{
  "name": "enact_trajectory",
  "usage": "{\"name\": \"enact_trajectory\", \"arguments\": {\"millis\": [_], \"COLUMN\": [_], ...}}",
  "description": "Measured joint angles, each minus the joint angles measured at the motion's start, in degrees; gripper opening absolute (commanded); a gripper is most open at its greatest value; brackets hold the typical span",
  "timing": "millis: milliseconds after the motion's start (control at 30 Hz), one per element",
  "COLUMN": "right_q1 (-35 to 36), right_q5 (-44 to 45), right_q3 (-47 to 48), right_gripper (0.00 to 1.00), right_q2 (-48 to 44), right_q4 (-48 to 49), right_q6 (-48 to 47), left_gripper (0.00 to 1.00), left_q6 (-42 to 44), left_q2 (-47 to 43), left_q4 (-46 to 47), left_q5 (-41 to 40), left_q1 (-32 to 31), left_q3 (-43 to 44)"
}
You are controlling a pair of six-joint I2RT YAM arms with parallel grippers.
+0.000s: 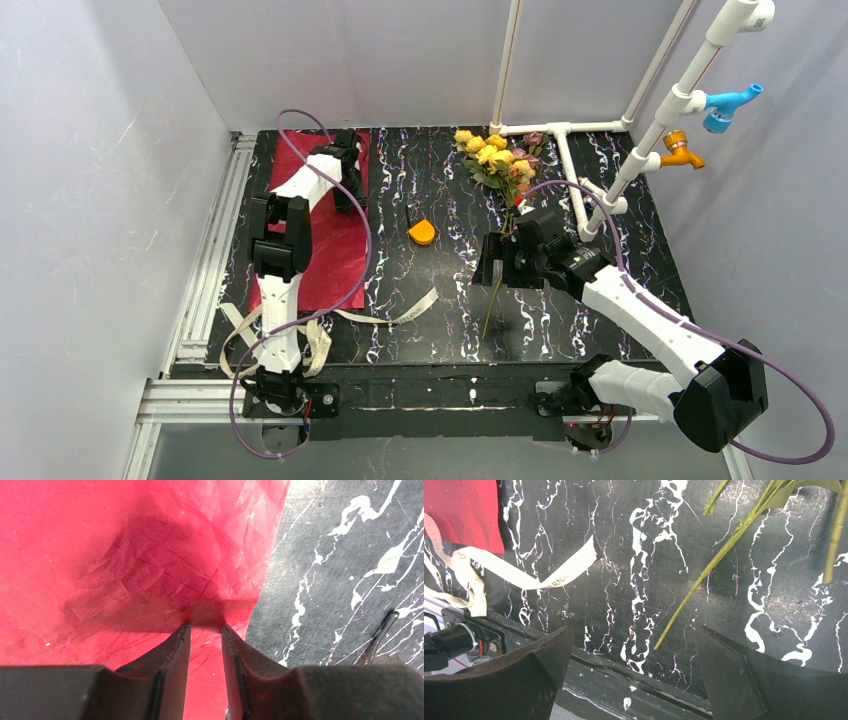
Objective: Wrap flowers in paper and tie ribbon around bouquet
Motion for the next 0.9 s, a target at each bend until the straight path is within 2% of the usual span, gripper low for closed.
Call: {"name": "enact_trajectory", "arguments": {"millis": [167,233,267,300,333,367,433,533,767,900], "right_q1": [0.0,0.0,0.0,0.0,0.0,0.0,0.0,0.0,0.0,0.0], "right_q5": [0.2,0.2,0.2,0.2,0.2,0.2,0.2,0.2,0.1,0.0], "right_q3": [-0.4,-1.0,-1.1,-1.2,-1.4,-1.4,-1.5,-1.5,-2.0,-2.7], "right_gripper": [1.00,1.00,1.00,1.00,1.00,1.00,1.00,1.00,1.00,1.00], "right_q2": [-0.1,-0.1,-0.1,-0.1,-0.2,-0.2,-0.3,-0.5,-0.7,-0.9], "right_q4": [-0.5,-0.6,-0.7,-0.8,-0.7,-0.8,-0.8,-0.7,-0.5,-0.5], "right_q6": [-0.1,-0.1,-0.1,-0.1,-0.1,-0.1,-0.1,-0.1,-0.1,-0.1], "left_gripper": [0.17,0.18,0.29,0.48,0.63,0.74,0.87,0.97,0.98,0.98], "left_q6": [0.4,0.6,0.7,0.7,0.4,0.5,0.5,1.0,2.0,1.0], "left_q2": [-0.7,-1.2,-1.3,-1.3,-1.4,-1.5,-2.4,-4.7,-11.0,-18.7], "left_q4": [1.2,1.9,2.1,2.1,2.3,2.7,4.1,5.3,1.8,-0.7], "left_q5": [1.7,2.2,2.4,2.6,3.3,3.6,3.4,1.0,-5.4,-9.4], "left_q1": [0.7,1.0,1.1,1.2,1.3,1.2,0.6,-1.2,-5.2,-6.6], "left_q3": [-1.4,-2.4,-2.6,-2.6,-2.6,-2.7,-3.7,-7.1,-15.4,-22.1]}}
